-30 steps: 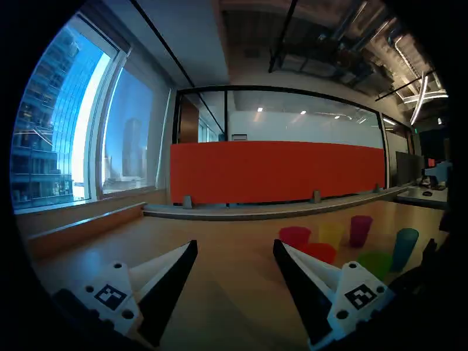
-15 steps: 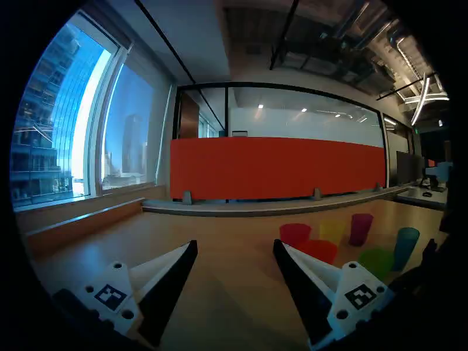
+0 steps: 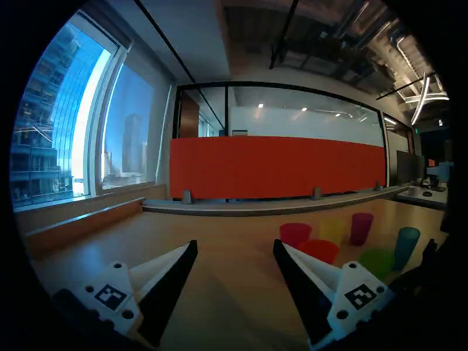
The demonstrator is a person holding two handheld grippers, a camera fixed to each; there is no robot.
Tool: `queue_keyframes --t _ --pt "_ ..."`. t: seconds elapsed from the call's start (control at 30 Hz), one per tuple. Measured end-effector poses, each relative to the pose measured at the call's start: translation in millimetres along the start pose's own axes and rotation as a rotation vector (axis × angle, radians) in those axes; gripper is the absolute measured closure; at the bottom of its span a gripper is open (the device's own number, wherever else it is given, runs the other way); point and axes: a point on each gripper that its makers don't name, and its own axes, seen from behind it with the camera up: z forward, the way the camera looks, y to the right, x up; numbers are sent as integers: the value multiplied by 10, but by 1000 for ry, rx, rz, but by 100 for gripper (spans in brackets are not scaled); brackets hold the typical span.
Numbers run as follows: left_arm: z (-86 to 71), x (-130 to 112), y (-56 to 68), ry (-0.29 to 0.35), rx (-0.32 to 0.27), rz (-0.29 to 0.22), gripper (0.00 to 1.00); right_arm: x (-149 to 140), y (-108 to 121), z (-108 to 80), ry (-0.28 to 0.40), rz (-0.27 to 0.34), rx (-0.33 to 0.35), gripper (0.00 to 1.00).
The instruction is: Pour water
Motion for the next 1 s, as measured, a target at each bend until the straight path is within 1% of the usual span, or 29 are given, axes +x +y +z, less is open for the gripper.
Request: queue_keyframes --t 0.2,0.4,0.87,1.0 --pt "0 -4 -5 -1 0 0 4 -9 19 -14 13 2 3 0" --pt "5 -10 -8 0 0 1 4 23 29 -36 43 4 8 0" --pt "8 -3 -9 -1 0 1 4 -52 117 46 94 21 14 0" --pt "9 -4 -8 -1 0 1 4 -109 102 74 104 30 18 0"
